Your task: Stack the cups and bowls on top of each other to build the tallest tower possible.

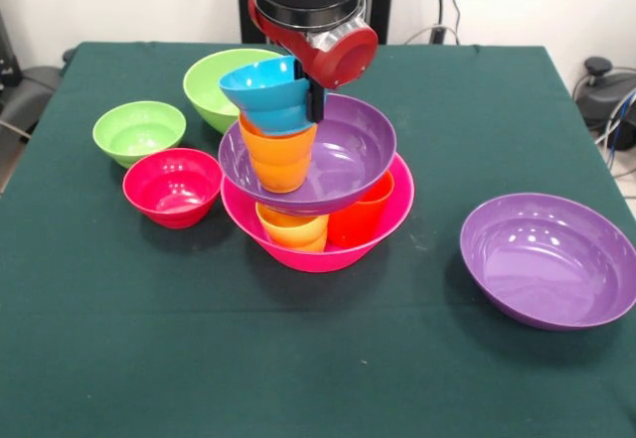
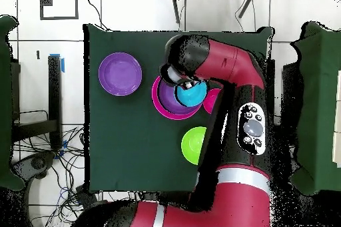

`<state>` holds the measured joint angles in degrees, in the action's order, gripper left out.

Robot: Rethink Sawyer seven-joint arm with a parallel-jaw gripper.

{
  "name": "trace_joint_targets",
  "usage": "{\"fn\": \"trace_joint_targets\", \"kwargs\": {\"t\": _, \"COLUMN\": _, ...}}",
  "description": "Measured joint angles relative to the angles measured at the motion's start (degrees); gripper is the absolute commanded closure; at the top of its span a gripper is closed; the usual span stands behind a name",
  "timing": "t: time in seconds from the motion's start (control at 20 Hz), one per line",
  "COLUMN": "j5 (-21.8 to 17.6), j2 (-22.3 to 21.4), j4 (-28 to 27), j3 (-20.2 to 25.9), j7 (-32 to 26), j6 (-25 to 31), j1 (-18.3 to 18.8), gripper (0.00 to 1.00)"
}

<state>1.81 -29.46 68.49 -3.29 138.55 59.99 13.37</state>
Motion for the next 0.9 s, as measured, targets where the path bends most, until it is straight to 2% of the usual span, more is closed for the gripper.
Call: {"fn": "trace_joint_targets", "kwargs": {"t": 0.9, "j5": -0.1, "j2": 1.4, "j4": -2.1, "j3": 0.1, "j7": 0.0, "j6": 0.0, "j1": 0.0, "gripper": 1.00}}
